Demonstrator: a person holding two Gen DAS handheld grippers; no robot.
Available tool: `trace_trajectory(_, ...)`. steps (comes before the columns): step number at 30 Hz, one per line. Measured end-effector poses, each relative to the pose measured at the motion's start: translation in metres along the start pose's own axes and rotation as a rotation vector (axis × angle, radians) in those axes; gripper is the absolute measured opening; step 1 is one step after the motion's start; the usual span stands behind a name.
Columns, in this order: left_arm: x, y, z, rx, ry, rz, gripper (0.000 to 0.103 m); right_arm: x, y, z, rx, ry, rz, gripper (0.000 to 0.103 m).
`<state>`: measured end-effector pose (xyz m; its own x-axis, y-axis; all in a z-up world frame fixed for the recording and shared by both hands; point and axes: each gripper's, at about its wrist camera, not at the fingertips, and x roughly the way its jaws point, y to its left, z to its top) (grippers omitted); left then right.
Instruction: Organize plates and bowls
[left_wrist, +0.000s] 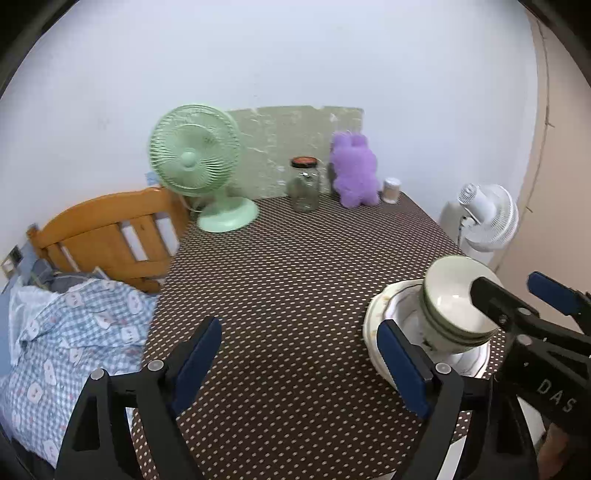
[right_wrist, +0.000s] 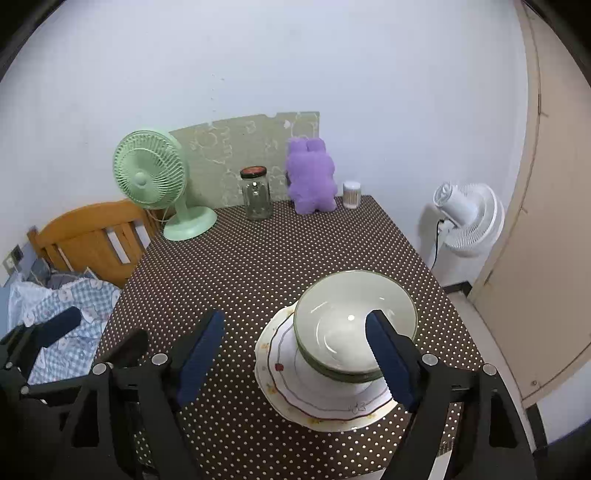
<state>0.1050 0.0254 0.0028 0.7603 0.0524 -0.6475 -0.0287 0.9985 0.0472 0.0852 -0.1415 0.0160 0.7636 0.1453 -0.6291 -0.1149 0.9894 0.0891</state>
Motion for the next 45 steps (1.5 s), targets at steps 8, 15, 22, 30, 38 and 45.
trace_trajectory(8, -0.032, 0.009, -0.037, -0.078, -0.105, 0.066, 0.091, -0.02, -0.002, -0.033, -0.05, -0.048, 0.038, 0.086)
trace_trajectory(15, -0.046, 0.011, -0.053, -0.104, -0.12, 0.071, 0.093, -0.037, -0.004, -0.053, -0.06, -0.066, 0.047, 0.086)
trace_trajectory(22, -0.055, 0.009, -0.055, -0.113, -0.144, 0.072, 0.097, -0.044, -0.006, -0.055, -0.058, -0.084, 0.05, 0.086)
trace_trajectory(30, -0.056, 0.007, -0.056, -0.112, -0.147, 0.073, 0.103, -0.044, -0.011, -0.052, -0.04, -0.08, 0.046, 0.086)
trace_trajectory(38, -0.053, 0.008, -0.057, -0.119, -0.134, 0.067, 0.103, -0.042, -0.011, -0.052, -0.039, -0.076, 0.044, 0.086)
trace_trajectory(45, -0.052, 0.008, -0.057, -0.119, -0.134, 0.068, 0.103, -0.04, -0.011, -0.054, -0.036, -0.071, 0.044, 0.086)
